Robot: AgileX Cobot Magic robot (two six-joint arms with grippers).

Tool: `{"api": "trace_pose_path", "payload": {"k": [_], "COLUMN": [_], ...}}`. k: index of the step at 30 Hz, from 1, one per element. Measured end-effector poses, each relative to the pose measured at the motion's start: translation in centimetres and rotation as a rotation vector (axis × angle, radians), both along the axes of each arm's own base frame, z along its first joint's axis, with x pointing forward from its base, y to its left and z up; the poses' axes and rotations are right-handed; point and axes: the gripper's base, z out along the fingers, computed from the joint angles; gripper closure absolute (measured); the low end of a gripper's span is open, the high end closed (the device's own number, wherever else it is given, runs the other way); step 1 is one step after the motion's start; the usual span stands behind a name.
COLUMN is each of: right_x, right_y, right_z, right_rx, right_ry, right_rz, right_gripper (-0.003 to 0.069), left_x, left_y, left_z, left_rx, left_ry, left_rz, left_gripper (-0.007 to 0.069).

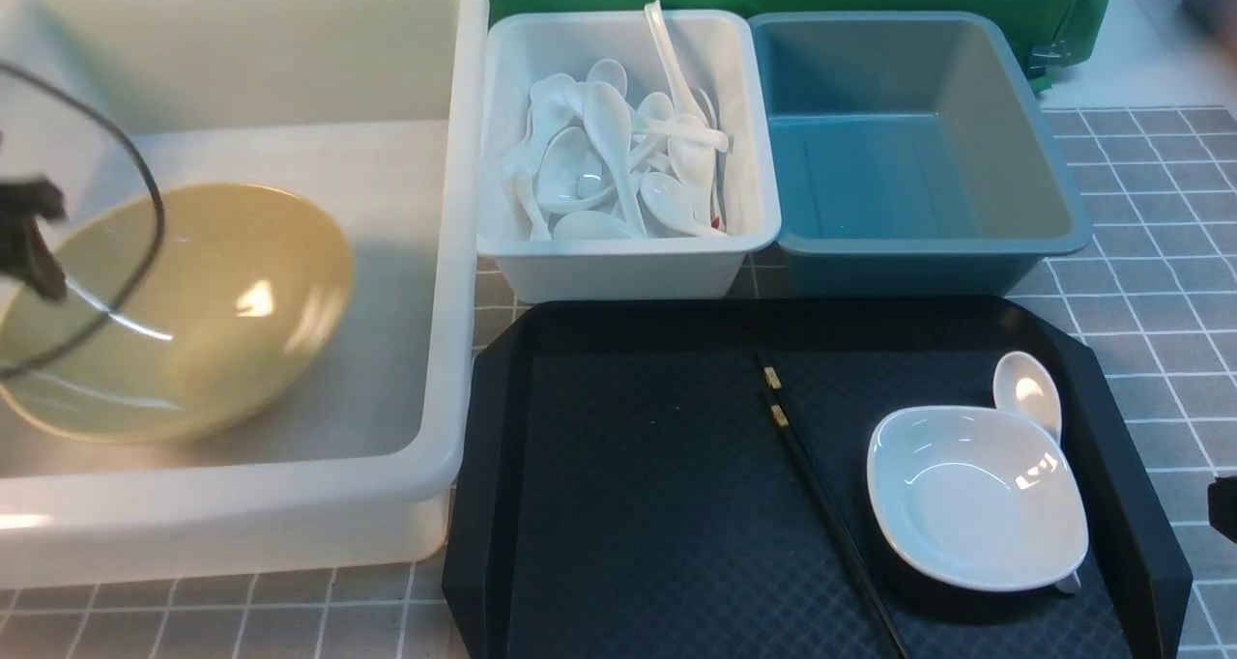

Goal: On grey table put chopsticks spoon bowls plates into blue grey white boxes.
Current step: 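Place the tan bowl onto the bowl stack in the left bin with the left gripper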

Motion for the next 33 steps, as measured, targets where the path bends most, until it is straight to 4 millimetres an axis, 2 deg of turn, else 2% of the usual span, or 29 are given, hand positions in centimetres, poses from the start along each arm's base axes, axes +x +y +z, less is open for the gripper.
{"api": "trace_pose_path", "payload": {"k": [2,4,5,8,9,10,12,14,15,19,21,24,27,30,31,32,33], "right_x": [0.0,0.0,0.0,0.0,0.0,0.0,0.0,0.0,0.0,0.0,0.0,0.0,0.1,0.8,0.8,1.7,2.1], "right_y": [0.0,0.0,0.0,0.0,0.0,0.0,0.0,0.0,0.0,0.0,0.0,0.0,0.2,0.7,0.7,1.0,1.2], "right_z": [0.0,0.0,0.0,0.0,0.0,0.0,0.0,0.0,0.0,0.0,0.0,0.0,-0.1,-0.6,-0.5,-0.5,-0.5], "right_rx": [0.000,0.001,0.001,0.001,0.001,0.001,0.001,0.002,0.002,0.003,0.003,0.003,0.010,0.046,0.047,0.047,0.047], "right_ry": [0.000,0.000,0.000,-0.001,-0.002,-0.002,-0.002,-0.001,-0.001,-0.001,-0.001,-0.001,0.007,0.094,0.096,0.168,0.203], "right_rz": [0.000,0.000,0.000,0.000,-0.001,-0.001,-0.001,0.000,0.000,0.000,0.000,0.001,0.008,0.025,0.026,0.038,0.044], "right_gripper": [0.0612,0.0612,0.0612,0.0611,0.0611,0.0611,0.0611,0.0611,0.0611,0.0611,0.0611,0.0611,0.0609,0.0561,0.0557,0.0508,0.0470], "left_x": [-0.2,-0.3,0.1,0.8,1.4,1.5,2.0,2.1,2.0,1.6,1.4,0.8,0.4,-0.7,-0.8,-1.7,-2.4], "left_y": [-0.6,-1.4,-2.8,-4.1,-4.6,-4.7,-4.2,-3.8,-2.8,-1.8,-1.4,-0.8,-0.8,-2.1,-2.2,-4.0,-5.4], "left_z": [2.3,3.0,2.8,1.0,-1.1,-2.0,-5.0,-6.0,-7.5,-7.8,-7.7,-6.6,-5.3,-1.5,-1.2,1.7,3.5], "left_rx": [-0.007,-0.012,-0.017,-0.026,-0.039,-0.039,-0.028,-0.013,0.026,0.099,0.135,0.214,0.221,0.191,0.188,0.164,0.146], "left_ry": [-0.064,-0.089,-0.094,-0.058,-0.004,0.026,0.130,0.170,0.245,0.302,0.326,0.330,0.296,0.164,0.154,0.043,-0.033], "left_rz": [0.014,-0.009,-0.065,-0.117,-0.138,-0.141,-0.125,-0.110,-0.069,-0.003,0.020,0.066,0.092,0.082,0.078,0.019,-0.023], "left_gripper": [0.0118,0.0111,0.0132,0.0193,0.0263,0.0303,0.0418,0.0465,0.0543,0.0611,0.0620,0.0624,0.0625,0.0625,0.0625,0.0625,0.0625]}}
